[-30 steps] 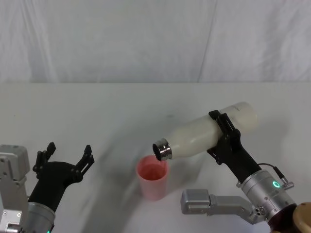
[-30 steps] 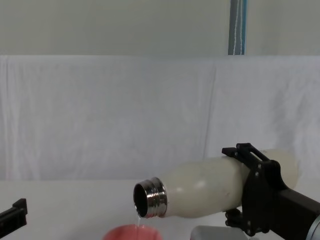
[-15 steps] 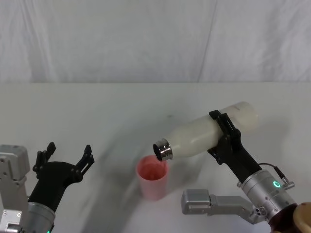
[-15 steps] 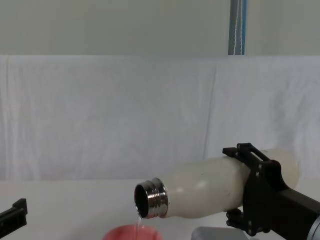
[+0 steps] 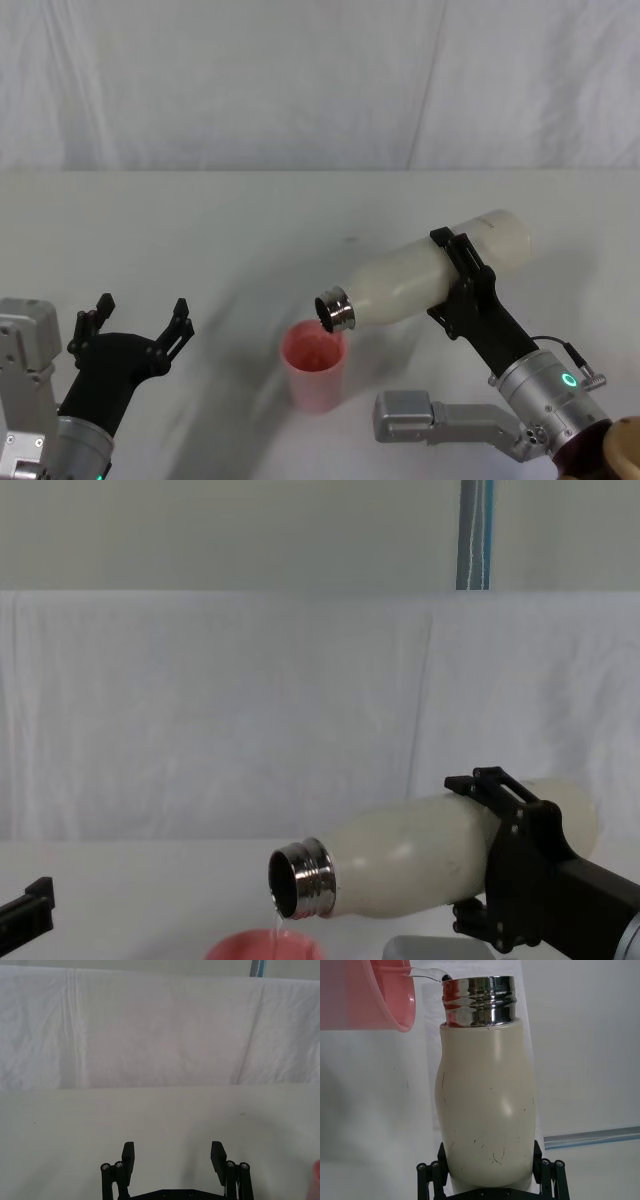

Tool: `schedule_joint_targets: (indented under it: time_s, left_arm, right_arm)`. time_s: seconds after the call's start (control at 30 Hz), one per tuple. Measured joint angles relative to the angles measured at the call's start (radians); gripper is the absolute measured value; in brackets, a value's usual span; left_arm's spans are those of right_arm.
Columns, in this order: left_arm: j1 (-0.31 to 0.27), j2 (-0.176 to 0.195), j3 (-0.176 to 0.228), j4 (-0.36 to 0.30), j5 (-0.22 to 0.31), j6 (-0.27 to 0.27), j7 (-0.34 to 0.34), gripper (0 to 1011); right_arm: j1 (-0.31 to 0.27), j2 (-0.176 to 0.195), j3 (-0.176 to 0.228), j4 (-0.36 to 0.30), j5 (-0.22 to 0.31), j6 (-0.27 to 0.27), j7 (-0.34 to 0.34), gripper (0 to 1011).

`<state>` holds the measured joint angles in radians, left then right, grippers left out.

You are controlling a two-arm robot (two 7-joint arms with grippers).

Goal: Grasp the thermos with one hand and pour water into the cup lid.

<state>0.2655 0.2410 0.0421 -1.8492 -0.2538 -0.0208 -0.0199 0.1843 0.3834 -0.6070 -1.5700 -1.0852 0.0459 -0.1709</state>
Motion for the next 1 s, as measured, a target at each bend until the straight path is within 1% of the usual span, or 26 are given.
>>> schedule_joint_targets:
  time_s: [1.0]
  left_arm:
    - [0.0, 0.0, 0.0, 0.0, 0.0, 0.0, 0.0, 1001]
  right_arm:
    - [-0.001, 0.001, -0.001, 0.003, -0.002, 0.003, 0.0, 960]
